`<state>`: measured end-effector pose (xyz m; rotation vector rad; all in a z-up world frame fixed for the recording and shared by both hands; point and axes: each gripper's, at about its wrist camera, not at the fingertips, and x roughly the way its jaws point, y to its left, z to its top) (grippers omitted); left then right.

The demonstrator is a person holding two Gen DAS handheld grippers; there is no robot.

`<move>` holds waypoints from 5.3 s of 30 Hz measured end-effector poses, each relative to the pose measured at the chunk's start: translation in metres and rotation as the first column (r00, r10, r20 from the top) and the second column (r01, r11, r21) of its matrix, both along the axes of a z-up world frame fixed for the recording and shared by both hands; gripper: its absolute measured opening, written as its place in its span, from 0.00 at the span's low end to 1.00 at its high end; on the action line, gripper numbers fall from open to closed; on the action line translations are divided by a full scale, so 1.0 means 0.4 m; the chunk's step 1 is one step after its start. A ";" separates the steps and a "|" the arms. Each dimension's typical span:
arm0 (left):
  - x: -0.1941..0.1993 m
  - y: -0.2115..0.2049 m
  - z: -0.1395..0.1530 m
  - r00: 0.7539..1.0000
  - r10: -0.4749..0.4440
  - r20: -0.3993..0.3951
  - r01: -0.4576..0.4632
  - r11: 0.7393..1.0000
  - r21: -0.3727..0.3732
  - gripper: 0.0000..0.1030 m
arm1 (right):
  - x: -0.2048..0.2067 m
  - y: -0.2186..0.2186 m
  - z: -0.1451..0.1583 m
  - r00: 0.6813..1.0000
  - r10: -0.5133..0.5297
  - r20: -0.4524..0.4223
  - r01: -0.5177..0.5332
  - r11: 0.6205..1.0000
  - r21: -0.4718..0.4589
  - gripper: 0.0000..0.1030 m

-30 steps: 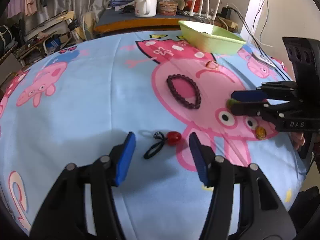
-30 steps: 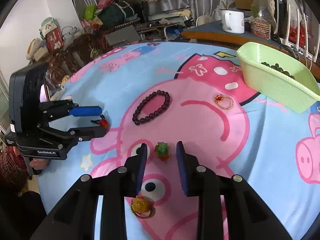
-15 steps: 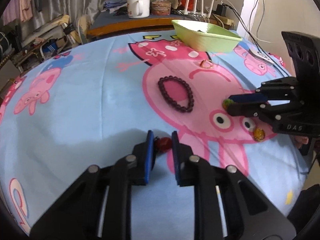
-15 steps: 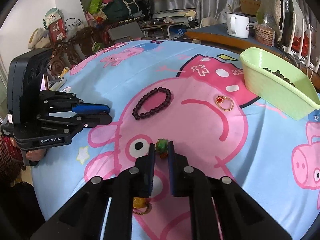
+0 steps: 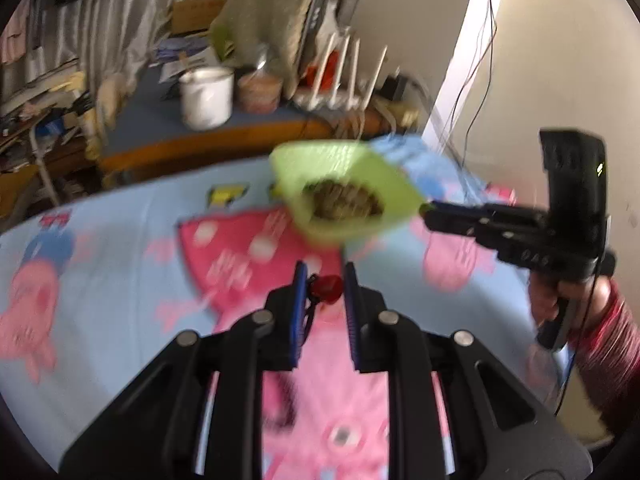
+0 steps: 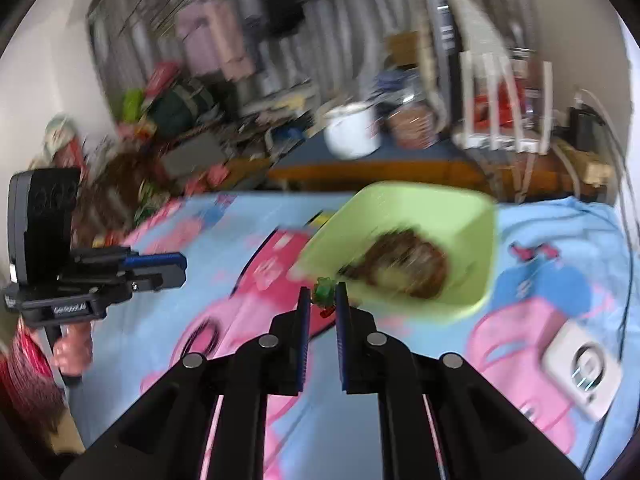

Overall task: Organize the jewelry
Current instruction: 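Carry the red bead and green charm over the green basket with both tools, then open both tools to drop the beads into the basket, then grasp the amber bead with the left tool while the right tool grasps the gold pendant, then carry the amber bead and gold pendant over the green basket with both tools, then open both tools to drop the items into the basket, then grasp the dark purple bead bracelet with both tools and lift it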

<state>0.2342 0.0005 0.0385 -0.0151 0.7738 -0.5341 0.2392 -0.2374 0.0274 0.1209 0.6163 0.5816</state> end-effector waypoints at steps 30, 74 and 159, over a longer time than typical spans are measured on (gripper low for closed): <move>0.045 0.010 -0.084 0.992 0.088 -0.086 -0.089 0.996 -0.007 0.29 | 0.001 0.033 -0.101 0.997 0.021 -0.070 -0.021 1.000 0.001 0.17; -0.263 -0.032 -0.160 0.990 -0.140 -0.012 0.141 0.980 0.140 0.16 | -0.286 0.153 -0.174 0.977 0.213 -0.018 -0.212 0.955 -0.210 0.00; -0.169 0.038 -0.235 0.975 0.213 -0.060 -0.194 0.954 0.229 0.07 | -0.138 0.310 -0.189 0.985 0.132 -0.109 -0.157 0.951 -0.267 0.00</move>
